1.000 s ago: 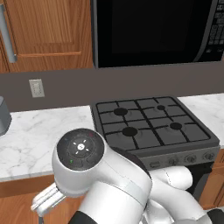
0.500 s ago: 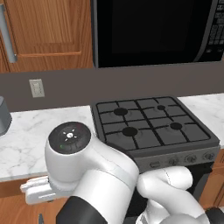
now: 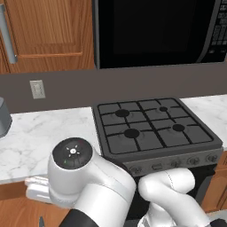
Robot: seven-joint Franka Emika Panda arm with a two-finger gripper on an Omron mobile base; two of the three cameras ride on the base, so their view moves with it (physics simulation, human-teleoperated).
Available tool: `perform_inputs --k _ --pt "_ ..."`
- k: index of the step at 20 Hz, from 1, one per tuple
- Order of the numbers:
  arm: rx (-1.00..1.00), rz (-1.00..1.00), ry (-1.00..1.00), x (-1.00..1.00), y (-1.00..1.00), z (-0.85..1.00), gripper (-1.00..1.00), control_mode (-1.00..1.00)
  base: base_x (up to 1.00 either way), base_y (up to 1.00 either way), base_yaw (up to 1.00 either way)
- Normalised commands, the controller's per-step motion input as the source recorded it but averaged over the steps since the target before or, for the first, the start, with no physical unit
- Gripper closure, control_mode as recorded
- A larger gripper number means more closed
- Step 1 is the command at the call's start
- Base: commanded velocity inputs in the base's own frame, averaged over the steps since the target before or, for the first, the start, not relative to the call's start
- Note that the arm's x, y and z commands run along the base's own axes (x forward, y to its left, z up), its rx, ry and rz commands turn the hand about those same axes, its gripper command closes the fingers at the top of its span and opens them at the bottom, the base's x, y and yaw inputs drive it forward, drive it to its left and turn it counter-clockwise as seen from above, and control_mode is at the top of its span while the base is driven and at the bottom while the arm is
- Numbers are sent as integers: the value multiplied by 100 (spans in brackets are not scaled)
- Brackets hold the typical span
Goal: Take the pizza cutter from the drawer on the left and place it on the dining counter for cutting.
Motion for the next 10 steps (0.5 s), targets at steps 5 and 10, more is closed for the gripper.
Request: perform_inputs --k 5,10 --pt "0 4 29 35 0 -1 -100 -100 0 0 0" --pt "0 17 30 22 17 -34 -100 -100 0 0 0"
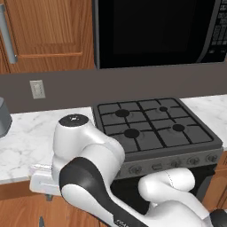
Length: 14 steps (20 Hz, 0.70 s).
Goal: Take the pizza cutter from the drawer on the left and place it on the dining counter for cutting.
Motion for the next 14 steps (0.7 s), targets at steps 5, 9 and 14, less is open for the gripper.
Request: perform_inputs --k 5,9,14 --pt "-3 9 6 18 42 -55 -100 -100 0 0 0" --pt "-1 7 0 0 25 -37 -100 -100 0 0 0" --pt "-1 7 0 11 32 -16 -100 -100 0 0 0"
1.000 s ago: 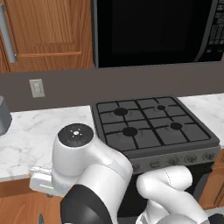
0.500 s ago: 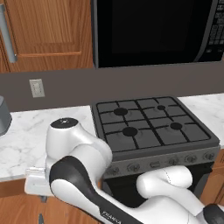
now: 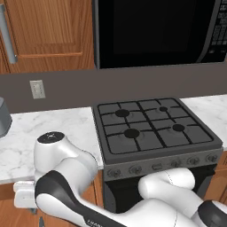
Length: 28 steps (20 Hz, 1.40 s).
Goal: Take the pizza cutter from the drawer on the left and place it on the dining counter for cutting.
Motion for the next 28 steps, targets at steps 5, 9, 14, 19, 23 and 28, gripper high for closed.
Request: perform_inputs --k 5,9,14,19,23,28 --pt "-2 10 0 10 29 -6 -100 -100 0 0 0" --pt "-5 8 -8 0 18 -28 -100 -100 0 0 0" --pt "-1 2 -13 20 0 -20 -100 -100 0 0 0" --pt "0 0 -3 24 -2 -24 -100 -100 0 0 0" --pt "0 0 0 12 4 -26 -100 -100 0 0 0" --pt "0 0 1 2 3 -22 -100 -100 0 0 0"
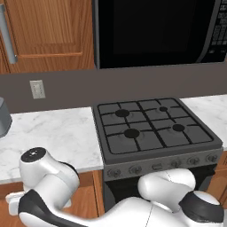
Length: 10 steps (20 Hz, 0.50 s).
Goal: Take the pizza cutter from the drawer on the left and place it on the dining counter for cutting.
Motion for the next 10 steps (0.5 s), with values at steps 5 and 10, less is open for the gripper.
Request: perform_inputs --k 5,10 --pt "0 0 0 6 9 -25 -100 -100 0 0 0" --pt "0 0 1 10 20 -28 -100 -100 0 0 0"
